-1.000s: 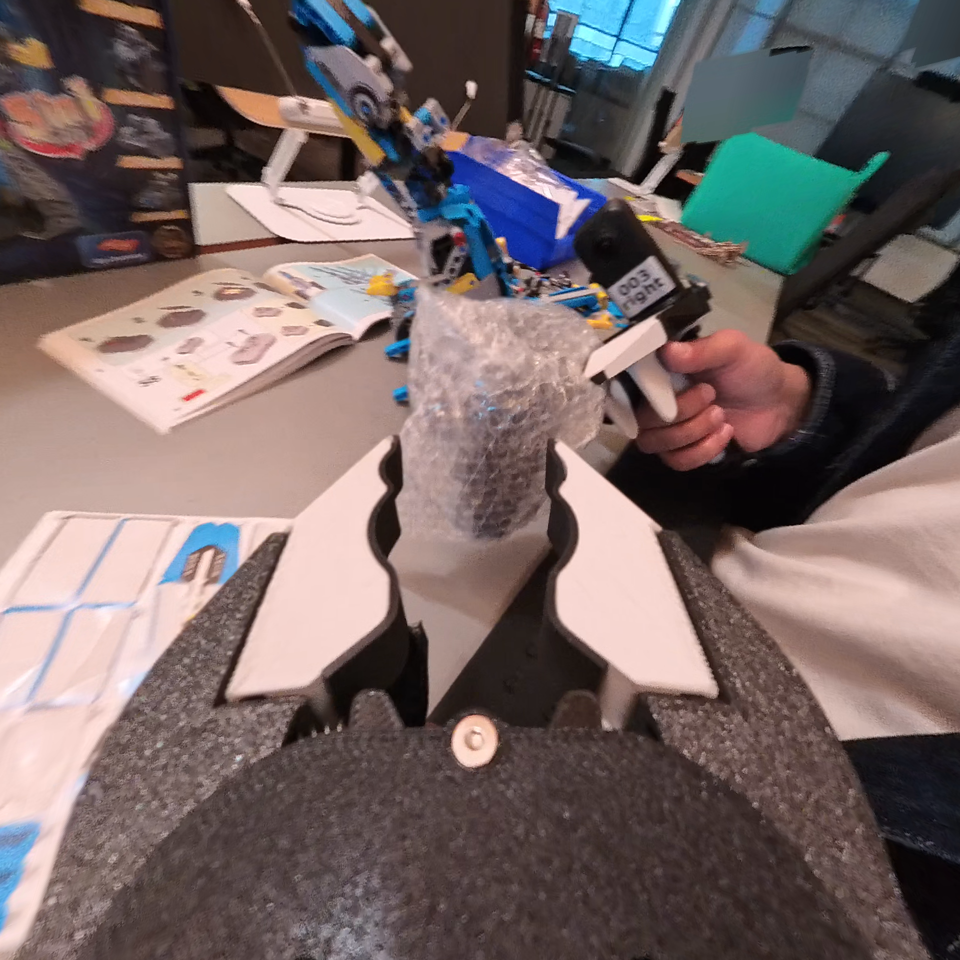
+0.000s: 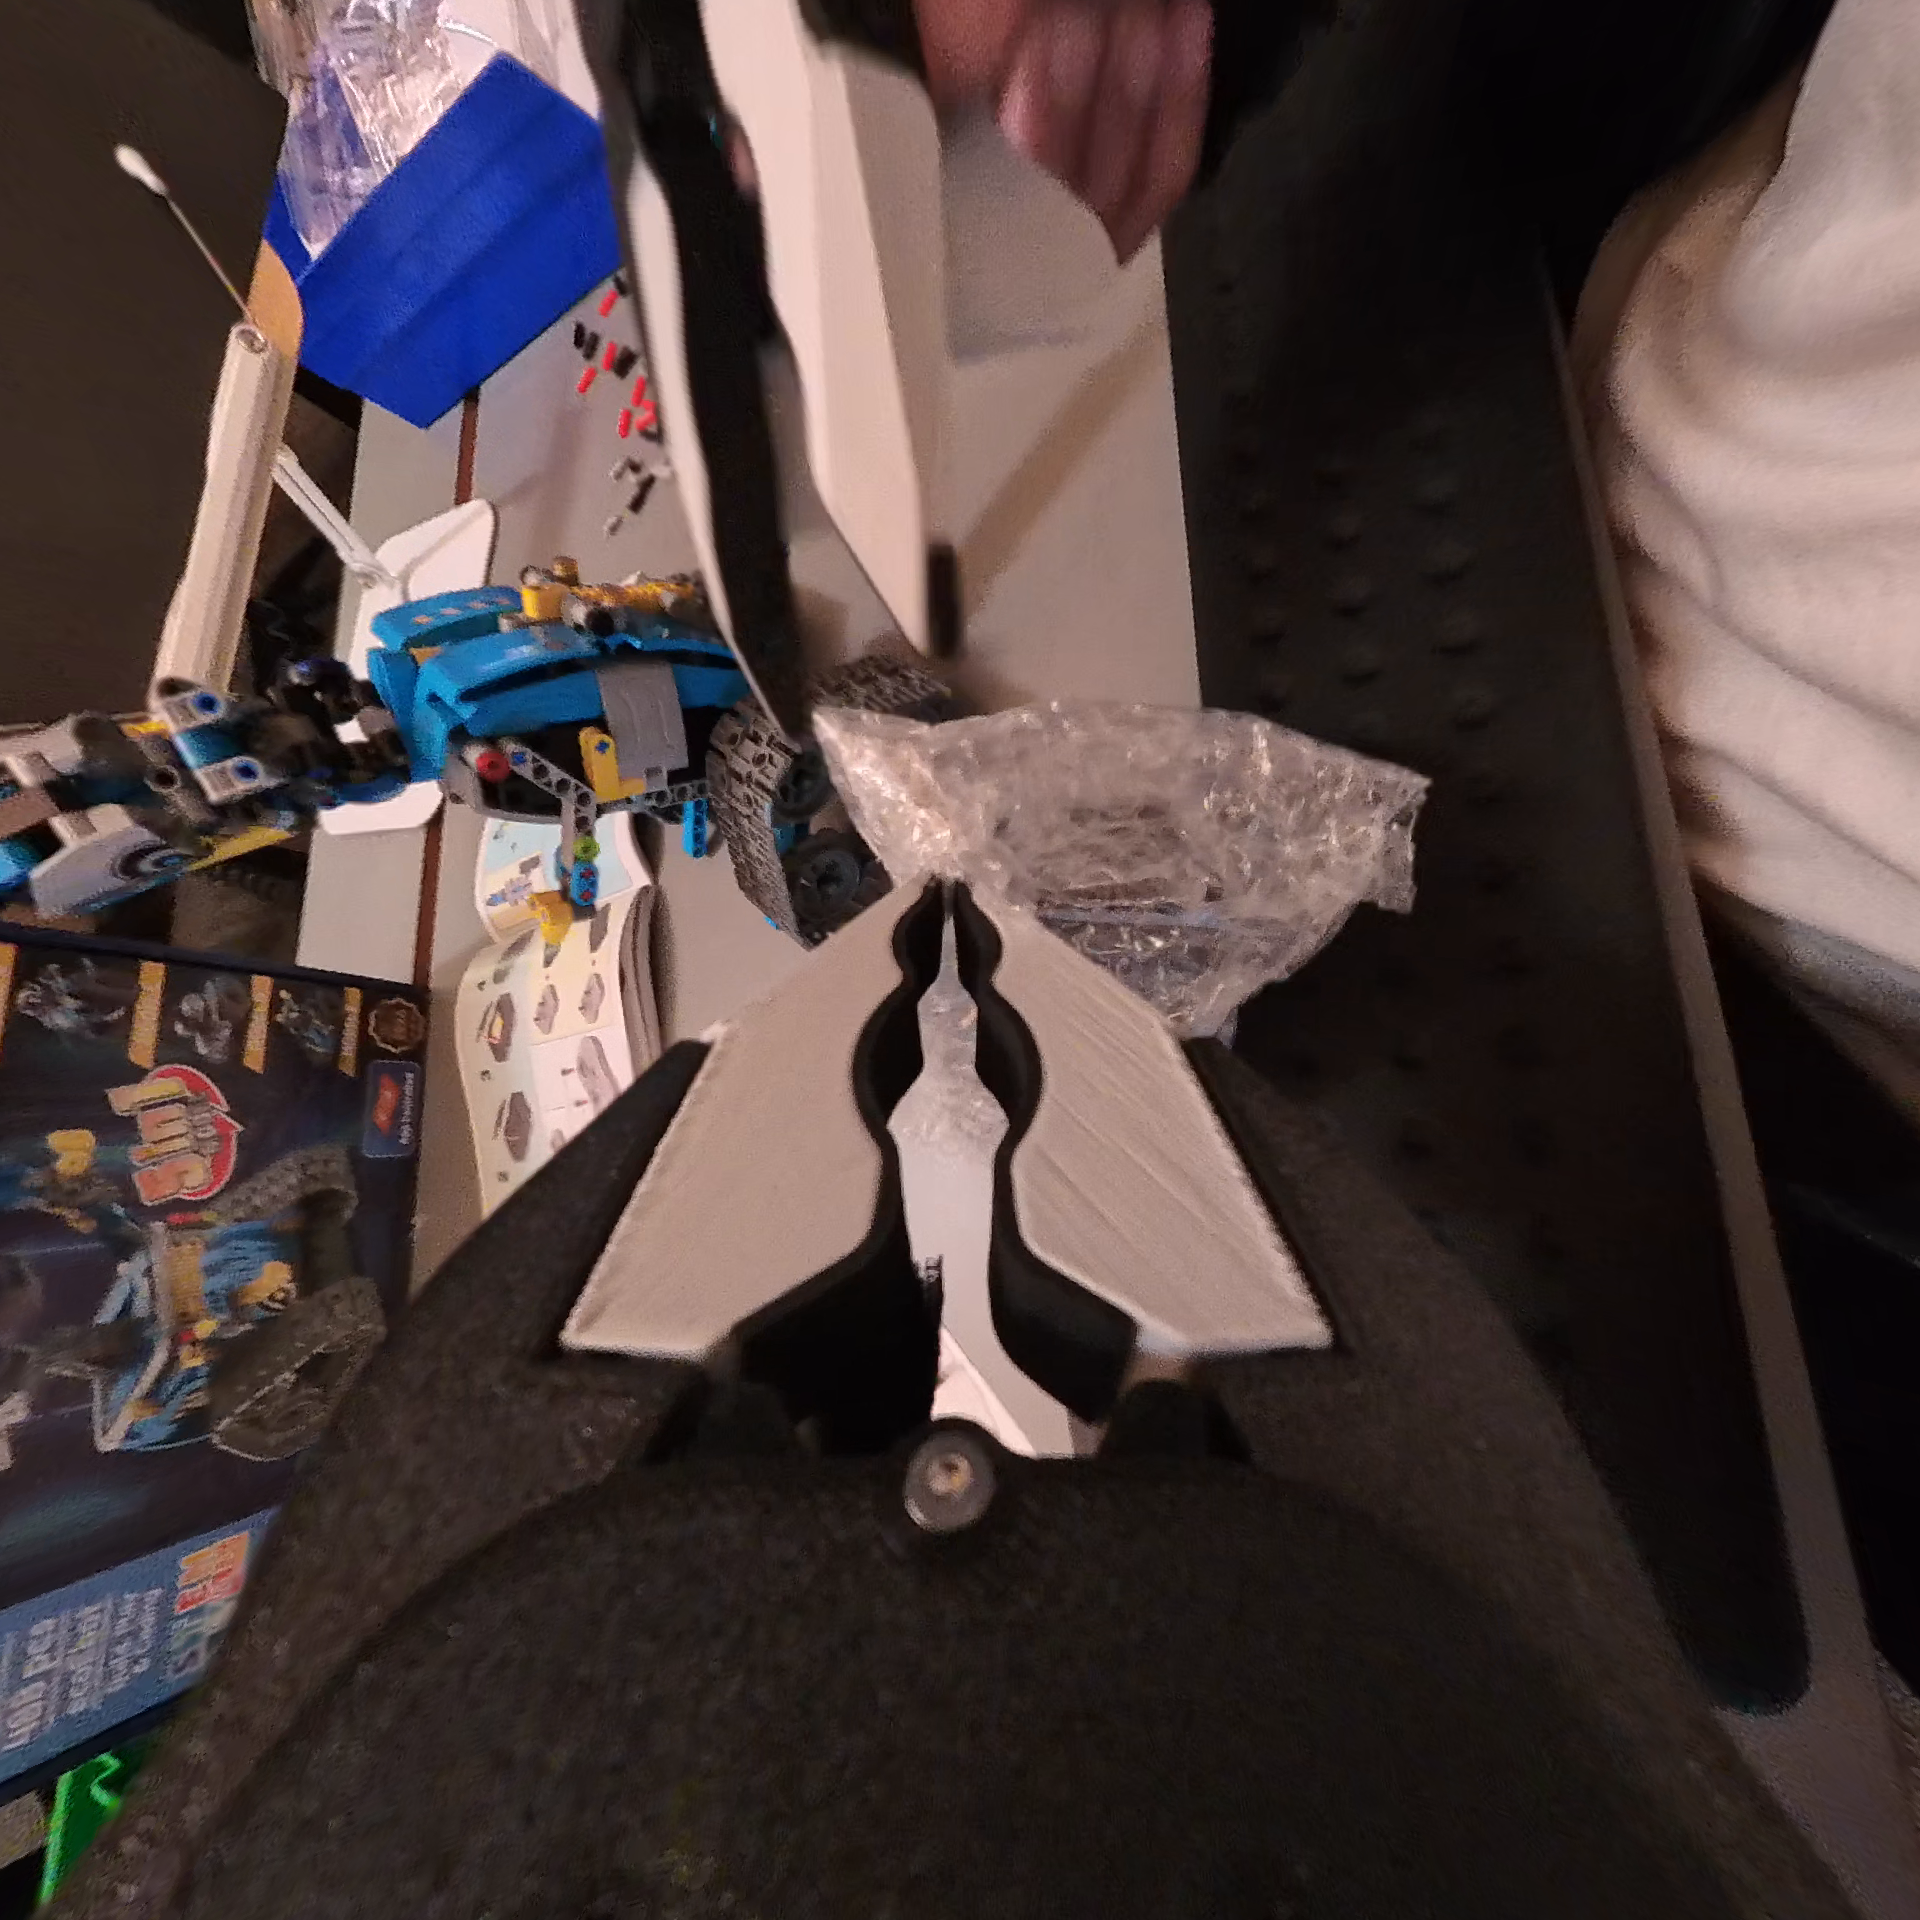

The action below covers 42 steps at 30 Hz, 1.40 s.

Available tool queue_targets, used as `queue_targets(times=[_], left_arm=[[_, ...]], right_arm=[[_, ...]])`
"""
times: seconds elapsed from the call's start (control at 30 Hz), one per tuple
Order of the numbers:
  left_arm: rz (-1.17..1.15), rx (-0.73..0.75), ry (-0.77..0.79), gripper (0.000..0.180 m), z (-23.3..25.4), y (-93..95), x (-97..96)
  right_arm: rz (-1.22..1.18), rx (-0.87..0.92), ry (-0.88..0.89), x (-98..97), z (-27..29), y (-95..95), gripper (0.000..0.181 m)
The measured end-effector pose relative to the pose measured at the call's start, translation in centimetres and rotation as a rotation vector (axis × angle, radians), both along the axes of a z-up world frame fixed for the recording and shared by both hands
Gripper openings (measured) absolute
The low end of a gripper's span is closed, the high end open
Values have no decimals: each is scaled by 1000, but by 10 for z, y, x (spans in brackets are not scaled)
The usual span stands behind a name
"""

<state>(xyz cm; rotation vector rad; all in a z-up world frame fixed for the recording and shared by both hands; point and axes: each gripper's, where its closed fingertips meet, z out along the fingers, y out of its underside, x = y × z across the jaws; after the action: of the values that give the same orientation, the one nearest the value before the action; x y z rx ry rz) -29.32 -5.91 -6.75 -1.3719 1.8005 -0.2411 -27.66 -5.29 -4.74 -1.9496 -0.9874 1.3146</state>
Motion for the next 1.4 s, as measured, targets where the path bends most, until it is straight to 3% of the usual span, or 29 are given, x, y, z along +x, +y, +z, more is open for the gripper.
queue_targets(times=[0.07, 0.13, 0.23, 0.4, 0.57, 0.6, 0.67, 0.7, 0.8, 0.9, 1.0, 1.07, 1.27, 1.4], left_arm=[[-2, 7, 13, 0, -5, -2, 2], [-4, 31, 20, 0, -10, -4, 2], [-23, 42, -5, 0, -12, -10, 0], [-62, -95, -136, 0, -10, -20, -2], [-72, -242, -242, 0, -8, -21, -2], [-55, -254, -246, 0, -10, -19, -2], [-37, -275, -260, 0, -12, -19, -1], [-32, -306, -272, 0, -12, -21, -1], [11, -300, -315, 0, -7, -21, -4], [119, -309, -350, 4, -8, -20, -9], [313, -437, -477, 35, 1, -16, -22], [430, -493, -550, 36, -1, -14, -33], [462, -464, -507, 35, -13, -18, -13], [516, -311, -396, 41, -20, -7, 13]], right_arm=[[28, -80, 45, -15, -12, -11, 53], [-6, -49, 13, -17, -28, -8, 25], [8, 9, 9, -14, -33, -14, 3], [9, 17, 32, -13, -34, -24, 1], [52, -114, 135, -13, -30, -32, 3], [59, -165, 154, -13, -31, -32, 6], [45, -258, 281, -8, -18, -26, 33], [25, -297, 324, -5, -14, -22, 33], [-19, -249, 240, -5, -27, -15, 28], [-1, -199, 214, -9, -27, -18, 3], [-70, -176, 172, -4, -34, -7, 1], [-115, -210, 166, 3, -39, -1, 1], [-227, -159, 35, 23, -58, 10, 1], [-267, -149, -1, 29, -59, 5, 1]])
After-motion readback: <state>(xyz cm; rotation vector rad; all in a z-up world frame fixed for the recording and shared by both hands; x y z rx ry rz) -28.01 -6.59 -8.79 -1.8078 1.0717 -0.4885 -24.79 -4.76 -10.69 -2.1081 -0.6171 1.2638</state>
